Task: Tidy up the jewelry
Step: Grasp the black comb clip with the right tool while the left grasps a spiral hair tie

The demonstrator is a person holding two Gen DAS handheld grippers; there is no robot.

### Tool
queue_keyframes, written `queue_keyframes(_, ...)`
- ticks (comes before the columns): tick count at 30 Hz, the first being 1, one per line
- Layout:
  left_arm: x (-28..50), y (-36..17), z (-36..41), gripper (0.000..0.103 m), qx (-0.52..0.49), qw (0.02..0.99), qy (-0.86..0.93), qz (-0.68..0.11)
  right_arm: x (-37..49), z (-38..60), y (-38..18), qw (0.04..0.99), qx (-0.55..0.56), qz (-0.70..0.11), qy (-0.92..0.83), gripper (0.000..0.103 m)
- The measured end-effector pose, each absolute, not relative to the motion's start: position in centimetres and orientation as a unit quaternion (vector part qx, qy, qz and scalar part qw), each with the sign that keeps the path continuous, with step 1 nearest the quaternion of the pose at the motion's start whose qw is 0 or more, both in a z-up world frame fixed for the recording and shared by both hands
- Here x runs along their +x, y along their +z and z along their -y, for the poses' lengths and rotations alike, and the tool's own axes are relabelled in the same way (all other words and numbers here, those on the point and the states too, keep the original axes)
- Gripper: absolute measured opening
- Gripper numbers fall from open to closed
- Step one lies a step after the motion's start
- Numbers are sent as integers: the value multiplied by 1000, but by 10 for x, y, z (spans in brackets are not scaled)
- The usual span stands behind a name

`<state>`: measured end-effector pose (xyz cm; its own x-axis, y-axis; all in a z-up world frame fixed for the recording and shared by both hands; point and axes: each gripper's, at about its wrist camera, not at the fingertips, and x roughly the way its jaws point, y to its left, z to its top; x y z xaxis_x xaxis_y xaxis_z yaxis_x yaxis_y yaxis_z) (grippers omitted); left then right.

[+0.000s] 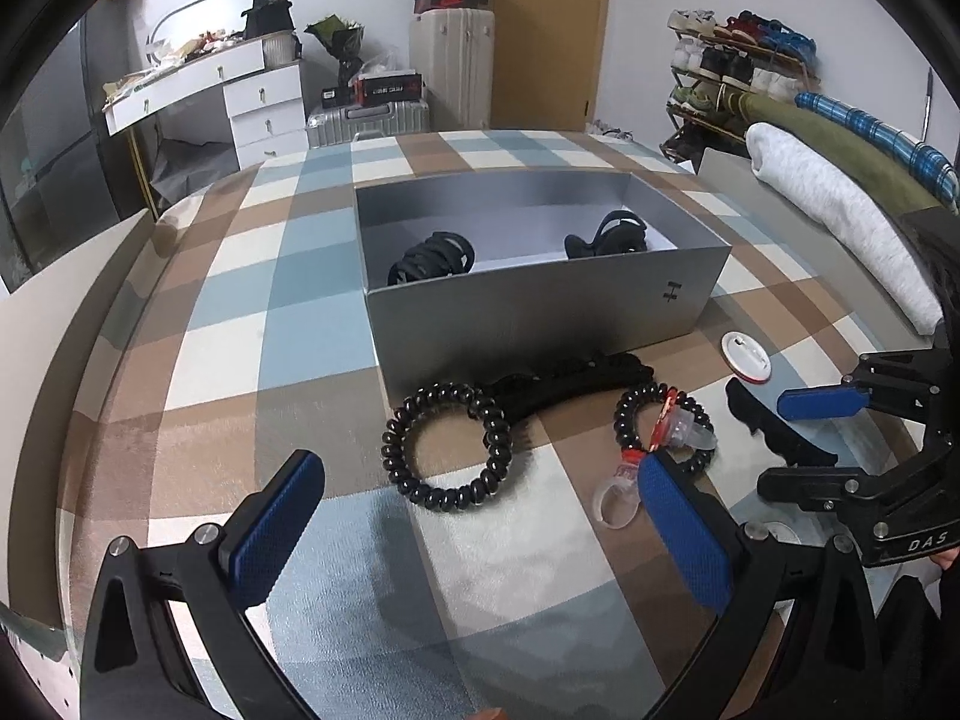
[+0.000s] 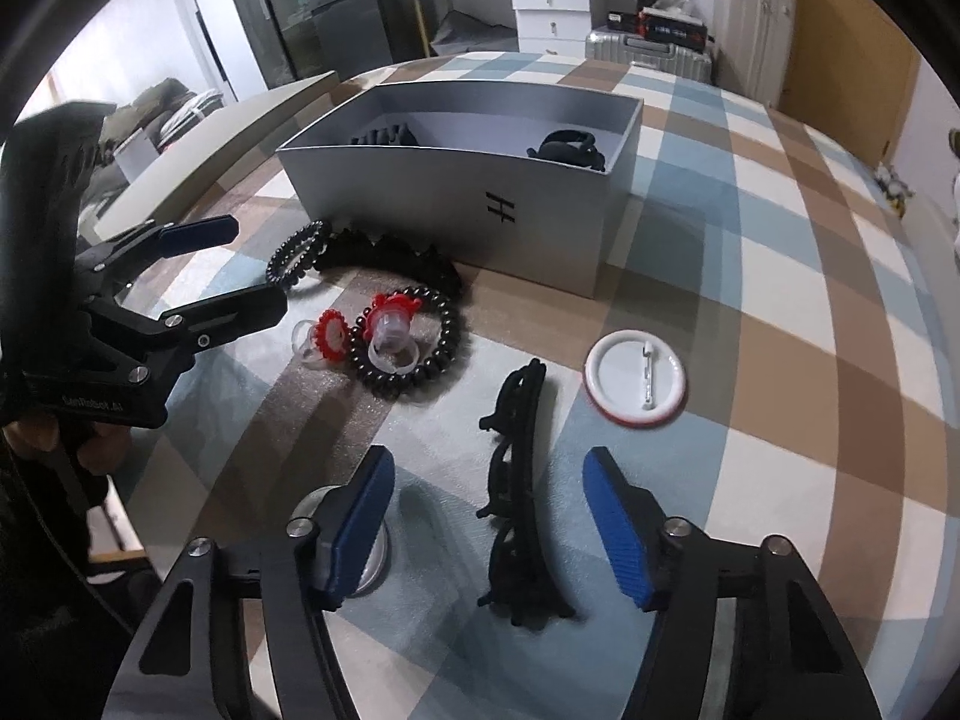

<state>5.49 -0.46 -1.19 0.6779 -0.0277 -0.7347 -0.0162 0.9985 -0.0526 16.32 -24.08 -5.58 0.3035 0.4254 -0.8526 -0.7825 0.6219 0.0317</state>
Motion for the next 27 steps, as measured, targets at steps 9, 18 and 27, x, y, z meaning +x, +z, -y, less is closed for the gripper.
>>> queue_keyframes(9,58,-18,-4,102,-48,907,13,-417,154,234,-56,784,-234,-426,387,13)
queue_keyframes(18,57,-17,-9,102,-61,907,30,-415,158,236,-48,795,-198,-415,396,13)
queue_keyframes(27,53,-13,7,58,-27,913,-27,-405,162,240,-43,798,-173,-417,400,13)
